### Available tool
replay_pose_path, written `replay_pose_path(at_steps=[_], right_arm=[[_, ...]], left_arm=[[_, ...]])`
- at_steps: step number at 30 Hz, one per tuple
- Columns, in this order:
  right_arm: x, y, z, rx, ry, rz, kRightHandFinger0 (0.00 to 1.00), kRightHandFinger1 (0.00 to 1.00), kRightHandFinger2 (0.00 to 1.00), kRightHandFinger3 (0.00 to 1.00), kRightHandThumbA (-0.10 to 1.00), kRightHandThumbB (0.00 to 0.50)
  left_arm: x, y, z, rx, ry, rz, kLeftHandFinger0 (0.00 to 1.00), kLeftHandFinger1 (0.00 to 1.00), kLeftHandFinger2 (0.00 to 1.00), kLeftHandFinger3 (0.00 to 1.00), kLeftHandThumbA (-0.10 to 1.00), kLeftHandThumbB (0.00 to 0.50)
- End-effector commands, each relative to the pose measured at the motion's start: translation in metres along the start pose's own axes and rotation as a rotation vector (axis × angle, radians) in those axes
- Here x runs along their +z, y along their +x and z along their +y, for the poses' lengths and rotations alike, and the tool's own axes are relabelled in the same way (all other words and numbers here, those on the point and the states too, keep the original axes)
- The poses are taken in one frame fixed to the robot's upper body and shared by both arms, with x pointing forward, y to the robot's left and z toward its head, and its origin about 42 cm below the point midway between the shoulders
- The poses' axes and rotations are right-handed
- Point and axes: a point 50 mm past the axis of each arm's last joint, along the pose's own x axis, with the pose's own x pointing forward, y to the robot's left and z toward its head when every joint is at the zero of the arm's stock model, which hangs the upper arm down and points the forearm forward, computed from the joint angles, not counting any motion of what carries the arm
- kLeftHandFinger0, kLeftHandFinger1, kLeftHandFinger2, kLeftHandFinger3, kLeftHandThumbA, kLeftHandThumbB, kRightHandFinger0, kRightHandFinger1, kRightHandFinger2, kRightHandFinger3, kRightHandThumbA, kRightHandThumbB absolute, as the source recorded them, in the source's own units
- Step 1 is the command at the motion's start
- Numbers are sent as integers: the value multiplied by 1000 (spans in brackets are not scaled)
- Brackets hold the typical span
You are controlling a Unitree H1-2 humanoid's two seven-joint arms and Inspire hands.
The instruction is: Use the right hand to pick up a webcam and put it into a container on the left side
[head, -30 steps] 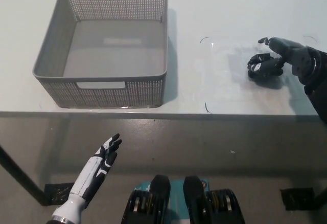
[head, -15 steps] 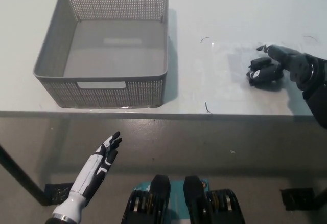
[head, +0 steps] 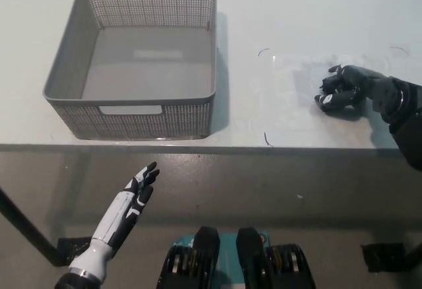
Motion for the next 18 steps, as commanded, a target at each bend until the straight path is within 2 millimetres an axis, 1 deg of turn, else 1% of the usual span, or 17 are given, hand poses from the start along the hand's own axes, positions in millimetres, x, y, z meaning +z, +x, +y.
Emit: replay_pose_path(at_steps=[1,2,4,5,6,7,8,9,10,11,12,13,14,15,16,17,18], right_arm=[[8,1,-18,2,64,3,1000,1000,1000,1000,654,500],[7,1,-20,28,88,15,1000,1000,1000,1000,632,500],[7,1,-25,62,91,36,1000,1000,1000,1000,632,498],[7,0,-29,126,24,74,1000,1000,1000,1000,656,427],[8,0,-30,143,-31,74,1000,1000,1000,1000,663,425],[7,0,-33,142,-12,132,736,930,1000,1000,571,405],[7,0,-35,121,-11,126,600,729,893,1000,454,345],[7,0,-38,44,-7,119,70,187,446,1000,241,295],[8,0,-39,-10,-13,98,314,662,740,1000,86,289],[6,0,-41,-62,-16,82,702,992,966,731,-66,163],[5,-1,-43,-124,-11,68,860,966,896,652,-99,158],[5,-1,-44,-136,-6,67,810,918,861,620,-100,158],[5,-1,-45,-192,29,47,344,501,557,568,-100,151],[4,-1,-45,-231,62,29,263,434,516,574,-100,150],[3,-1,-46,-259,72,25,20,186,357,372,-100,143],[1,-2,-47,-303,101,0,1,157,352,258,-100,149],[1,-3,-49,-334,116,-14,0,218,452,240,-100,133]], left_arm=[[14,12,9,-11,16,-71,1000,1000,1000,1000,1000,165],[14,13,9,-9,14,-73,1000,1000,1000,1000,1000,164],[15,14,10,-5,10,-76,1000,1000,1000,1000,1000,164],[15,15,9,-7,11,-78,1000,1000,1000,1000,1000,167],[16,15,9,-7,10,-77,1000,1000,1000,1000,1000,168],[16,15,9,-6,6,-76,1000,1000,1000,1000,1000,170],[15,15,9,-6,8,-76,1000,1000,1000,1000,1000,170],[17,17,11,-5,13,-82,1000,1000,1000,1000,1000,169],[18,18,12,-4,16,-86,1000,1000,1000,1000,1000,167],[18,20,12,-5,17,-88,1000,1000,1000,1000,1000,166],[19,21,12,-4,18,-87,1000,1000,1000,1000,1000,178],[19,21,12,-3,19,-86,1000,1000,1000,1000,1000,180],[19,22,13,-2,20,-87,1000,1000,1000,1000,1000,182],[19,22,13,-3,21,-87,1000,1000,1000,1000,1000,182],[19,23,14,-4,19,-84,1000,1000,1000,1000,1000,191],[20,24,14,-5,24,-88,1000,1000,1000,1000,1000,188],[20,24,14,-6,29,-92,1000,1000,1000,1000,1000,180]])
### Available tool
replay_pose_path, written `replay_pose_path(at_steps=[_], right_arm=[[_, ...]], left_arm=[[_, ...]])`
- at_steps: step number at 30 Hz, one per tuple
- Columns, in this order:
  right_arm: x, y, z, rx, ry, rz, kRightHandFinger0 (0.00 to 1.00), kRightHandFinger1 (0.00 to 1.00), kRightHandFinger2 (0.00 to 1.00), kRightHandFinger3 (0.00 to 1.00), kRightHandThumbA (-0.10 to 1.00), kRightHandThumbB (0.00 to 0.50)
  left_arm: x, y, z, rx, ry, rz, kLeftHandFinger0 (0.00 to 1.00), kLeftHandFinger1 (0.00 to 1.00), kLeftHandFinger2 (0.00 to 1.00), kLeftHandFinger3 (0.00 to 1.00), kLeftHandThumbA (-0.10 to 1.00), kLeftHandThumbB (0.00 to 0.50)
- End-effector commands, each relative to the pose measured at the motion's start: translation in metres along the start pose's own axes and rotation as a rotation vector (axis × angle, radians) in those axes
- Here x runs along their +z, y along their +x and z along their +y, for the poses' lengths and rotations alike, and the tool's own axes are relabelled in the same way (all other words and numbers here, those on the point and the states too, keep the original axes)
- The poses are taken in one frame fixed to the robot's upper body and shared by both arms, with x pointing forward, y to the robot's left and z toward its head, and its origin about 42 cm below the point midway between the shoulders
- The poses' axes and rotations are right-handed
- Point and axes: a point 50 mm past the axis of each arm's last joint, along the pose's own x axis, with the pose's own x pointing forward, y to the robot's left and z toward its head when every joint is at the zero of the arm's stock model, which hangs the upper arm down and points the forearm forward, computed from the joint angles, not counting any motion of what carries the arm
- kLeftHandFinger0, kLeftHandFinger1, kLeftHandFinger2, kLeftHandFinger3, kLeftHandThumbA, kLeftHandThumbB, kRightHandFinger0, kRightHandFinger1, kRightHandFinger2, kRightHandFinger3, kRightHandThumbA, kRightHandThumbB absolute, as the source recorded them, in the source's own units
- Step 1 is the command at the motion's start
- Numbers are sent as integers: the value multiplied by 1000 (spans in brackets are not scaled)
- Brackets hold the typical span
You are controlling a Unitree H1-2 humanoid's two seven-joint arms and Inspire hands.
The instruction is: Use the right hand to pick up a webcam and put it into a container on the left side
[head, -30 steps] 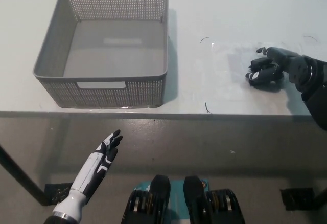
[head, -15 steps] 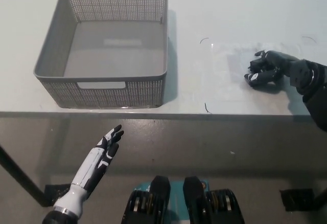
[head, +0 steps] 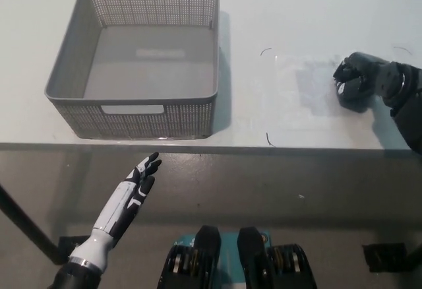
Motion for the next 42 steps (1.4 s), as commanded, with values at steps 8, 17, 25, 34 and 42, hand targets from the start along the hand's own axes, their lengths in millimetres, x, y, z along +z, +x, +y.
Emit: replay_pose_path(at_steps=[8,17,25,34,42], right_arm=[[-2,-6,-35,-364,189,-118,23,427,761,777,-100,155],[15,-20,-72,-538,348,-231,0,301,666,692,-100,160],[50,-60,-126,-639,646,-429,0,374,768,775,-100,144],[111,-110,-157,-638,671,-618,18,465,801,849,-100,143],[200,-144,-150,-588,590,-796,27,466,803,776,-100,157]], left_arm=[[14,12,11,-3,22,-63,1000,1000,1000,1000,1000,166],[12,11,11,-6,28,-66,1000,1000,1000,1000,1000,165],[11,8,10,-9,16,-53,1000,1000,1000,1000,1000,169],[12,6,8,-21,19,-67,1000,1000,1000,1000,1000,183],[10,2,3,-38,3,-63,1000,1000,1000,1000,1000,204]])
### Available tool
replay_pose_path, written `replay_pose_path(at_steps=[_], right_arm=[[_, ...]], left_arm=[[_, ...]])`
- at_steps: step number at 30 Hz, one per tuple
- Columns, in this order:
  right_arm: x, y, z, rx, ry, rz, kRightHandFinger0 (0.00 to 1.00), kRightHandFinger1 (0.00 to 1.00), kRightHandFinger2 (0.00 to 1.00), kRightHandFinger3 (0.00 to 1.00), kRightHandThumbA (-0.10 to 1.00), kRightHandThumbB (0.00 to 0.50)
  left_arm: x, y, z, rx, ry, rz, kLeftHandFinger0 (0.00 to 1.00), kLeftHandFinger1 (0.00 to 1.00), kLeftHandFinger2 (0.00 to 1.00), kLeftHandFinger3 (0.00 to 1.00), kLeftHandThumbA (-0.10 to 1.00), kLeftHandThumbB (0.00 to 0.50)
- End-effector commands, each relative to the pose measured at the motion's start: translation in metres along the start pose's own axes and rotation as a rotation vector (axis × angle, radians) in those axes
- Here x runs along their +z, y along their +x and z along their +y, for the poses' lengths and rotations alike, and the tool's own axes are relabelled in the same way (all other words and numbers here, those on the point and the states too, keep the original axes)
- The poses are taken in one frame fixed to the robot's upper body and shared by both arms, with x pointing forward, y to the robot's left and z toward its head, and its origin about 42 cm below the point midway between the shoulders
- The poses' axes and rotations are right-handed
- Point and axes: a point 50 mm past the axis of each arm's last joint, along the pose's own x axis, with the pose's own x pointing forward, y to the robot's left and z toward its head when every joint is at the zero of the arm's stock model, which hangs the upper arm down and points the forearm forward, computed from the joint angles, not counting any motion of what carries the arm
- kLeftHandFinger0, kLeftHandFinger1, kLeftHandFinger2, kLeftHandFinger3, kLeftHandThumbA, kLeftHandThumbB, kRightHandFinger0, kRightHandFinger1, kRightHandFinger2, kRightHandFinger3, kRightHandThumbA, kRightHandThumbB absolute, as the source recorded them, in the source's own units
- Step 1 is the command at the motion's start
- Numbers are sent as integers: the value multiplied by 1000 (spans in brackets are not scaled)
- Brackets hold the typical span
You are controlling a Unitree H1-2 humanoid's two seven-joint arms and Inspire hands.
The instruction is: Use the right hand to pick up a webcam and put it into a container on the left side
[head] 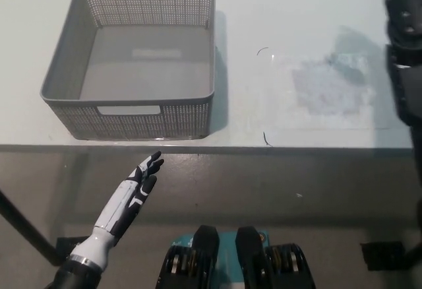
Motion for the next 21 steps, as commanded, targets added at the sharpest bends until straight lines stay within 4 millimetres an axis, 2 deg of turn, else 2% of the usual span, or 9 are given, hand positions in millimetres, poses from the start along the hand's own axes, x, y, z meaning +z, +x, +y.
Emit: replay_pose_path(at_steps=[1,4,7,9,12,14,16,18,21], right_arm=[[81,21,19,50,9,-137,27,466,803,789,-100,162],[101,25,47,104,46,-165,2,453,798,792,-100,165],[114,25,79,150,39,-175,0,312,679,783,-100,161],[123,23,105,191,-2,-196,0,269,647,794,-100,159],[128,21,132,253,6,-186,0,326,742,857,-100,153],[129,20,150,286,2,-162,0,368,779,855,-100,159],[129,20,169,312,-2,-149,0,357,753,796,-100,181],[127,18,182,332,0,-143,0,327,714,741,-100,172],[122,16,199,357,13,-137,0,319,707,731,-100,177]], left_arm=[[9,-1,2,-21,-4,-56,1000,1000,1000,1000,1000,205],[8,-3,-2,-35,-2,-54,1000,1000,1000,1000,1000,215],[7,-6,-6,-50,10,-64,1000,1000,1000,1000,1000,209],[5,-10,-7,-53,12,-58,1000,1000,1000,1000,1000,202],[4,-11,-8,-58,16,-58,1000,1000,1000,1000,1000,200],[4,-12,-9,-59,12,-58,1000,1000,1000,1000,1000,201],[3,-13,-11,-63,7,-55,1000,1000,1000,1000,1000,195],[2,-13,-13,-69,6,-55,1000,1000,1000,1000,1000,202],[1,-14,-13,-73,13,-56,1000,1000,1000,1000,1000,199]])
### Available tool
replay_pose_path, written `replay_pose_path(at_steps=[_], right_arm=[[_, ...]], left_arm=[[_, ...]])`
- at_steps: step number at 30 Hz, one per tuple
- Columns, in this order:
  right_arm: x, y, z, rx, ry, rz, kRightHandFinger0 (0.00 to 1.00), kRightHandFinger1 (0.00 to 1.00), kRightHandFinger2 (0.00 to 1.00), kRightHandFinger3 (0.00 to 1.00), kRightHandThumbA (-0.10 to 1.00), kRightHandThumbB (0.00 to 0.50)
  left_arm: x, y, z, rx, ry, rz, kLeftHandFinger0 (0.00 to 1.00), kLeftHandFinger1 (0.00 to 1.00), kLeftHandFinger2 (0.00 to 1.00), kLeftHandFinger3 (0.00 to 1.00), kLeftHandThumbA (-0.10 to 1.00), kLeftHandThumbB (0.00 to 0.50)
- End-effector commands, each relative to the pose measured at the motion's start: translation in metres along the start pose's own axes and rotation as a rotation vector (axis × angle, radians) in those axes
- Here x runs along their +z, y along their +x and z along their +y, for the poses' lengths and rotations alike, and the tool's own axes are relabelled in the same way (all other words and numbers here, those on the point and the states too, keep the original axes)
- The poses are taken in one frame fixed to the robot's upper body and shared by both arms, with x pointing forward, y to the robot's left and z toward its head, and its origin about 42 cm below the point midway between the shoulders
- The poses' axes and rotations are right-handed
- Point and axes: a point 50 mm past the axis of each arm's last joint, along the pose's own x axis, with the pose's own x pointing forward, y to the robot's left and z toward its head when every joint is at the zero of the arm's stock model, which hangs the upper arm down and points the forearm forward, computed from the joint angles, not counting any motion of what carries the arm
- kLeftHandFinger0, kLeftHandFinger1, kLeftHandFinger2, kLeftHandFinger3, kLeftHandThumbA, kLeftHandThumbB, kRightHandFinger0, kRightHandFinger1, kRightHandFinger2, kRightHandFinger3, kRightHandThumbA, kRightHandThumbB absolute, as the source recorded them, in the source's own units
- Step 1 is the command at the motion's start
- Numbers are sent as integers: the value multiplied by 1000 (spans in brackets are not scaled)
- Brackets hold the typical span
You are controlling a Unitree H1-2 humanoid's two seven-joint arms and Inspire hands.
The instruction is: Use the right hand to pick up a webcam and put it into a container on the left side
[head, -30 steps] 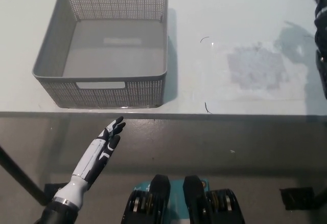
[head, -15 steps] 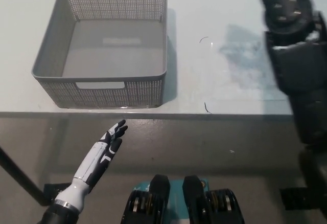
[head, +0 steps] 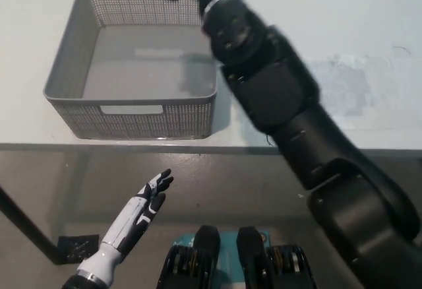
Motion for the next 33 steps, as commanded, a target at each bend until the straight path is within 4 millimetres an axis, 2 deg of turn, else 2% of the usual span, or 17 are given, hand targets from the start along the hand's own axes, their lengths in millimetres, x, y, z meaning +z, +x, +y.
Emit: replay_pose_path(at_steps=[1,5,10,11,12,15,16,17,18,19,20,21,22,23,26,27,33], right_arm=[[48,14,-1,-48,-26,-170,0,314,710,741,-100,173],[31,17,24,-26,-62,-112,0,200,600,685,-100,169],[9,15,48,16,-79,-55,0,211,621,688,-100,169],[8,15,48,14,-79,-56,0,228,609,663,-100,216],[2,14,54,39,-93,-22,0,198,611,660,-100,161],[-9,10,63,61,-102,-3,0,249,685,731,-100,163],[-14,9,65,58,-95,-6,61,326,727,783,-100,174],[-15,8,66,56,-91,-6,140,397,754,826,56,178],[-17,7,66,61,-72,-10,380,602,890,987,273,227],[-18,8,64,63,-66,-13,444,604,792,932,385,251],[-18,8,62,97,-73,-23,755,975,1000,1000,579,344],[-19,8,61,116,-77,-38,872,1000,1000,1000,644,350],[-19,8,59,125,-69,-43,913,1000,1000,1000,716,383],[-19,8,58,127,-63,-56,1000,1000,1000,1000,777,391],[-17,9,53,138,-107,-92,1000,1000,1000,1000,972,396],[-16,9,52,138,-118,-100,1000,1000,1000,1000,1000,394],[-8,11,41,117,-116,-152,1000,1000,1000,1000,1000,407]], left_arm=[[8,0,4,-14,32,-69,1000,1000,1000,1000,1000,197],[6,-6,-5,-32,6,-55,1000,1000,1000,1000,1000,176],[7,-11,-9,-57,18,-39,1000,1000,1000,1000,1000,175],[7,-11,-9,-58,18,-39,1000,1000,1000,1000,996,172],[6,-12,-9,-63,17,-39,1000,1000,1000,1000,995,172],[8,-10,-8,-74,24,-43,1000,1000,1000,1000,992,162],[9,-10,-8,-76,26,-46,1000,1000,1000,1000,990,158],[10,-10,-8,-78,27,-48,1000,1000,1000,1000,989,157],[10,-9,-7,-80,25,-56,1000,1000,1000,1000,988,158],[11,-8,-7,-81,24,-59,1000,1000,1000,1000,986,158],[11,-7,-7,-78,22,-61,1000,1000,1000,1000,980,164],[11,-7,-7,-79,21,-59,1000,1000,1000,1000,979,166],[11,-7,-6,-81,21,-58,1000,1000,1000,1000,979,168],[10,-7,-6,-80,26,-63,1000,1000,1000,1000,980,165],[10,-6,-5,-82,34,-64,1000,1000,1000,1000,983,162],[10,-6,-5,-83,36,-64,1000,1000,1000,1000,984,162],[10,-7,-6,-84,28,-54,1000,1000,1000,1000,981,174]])
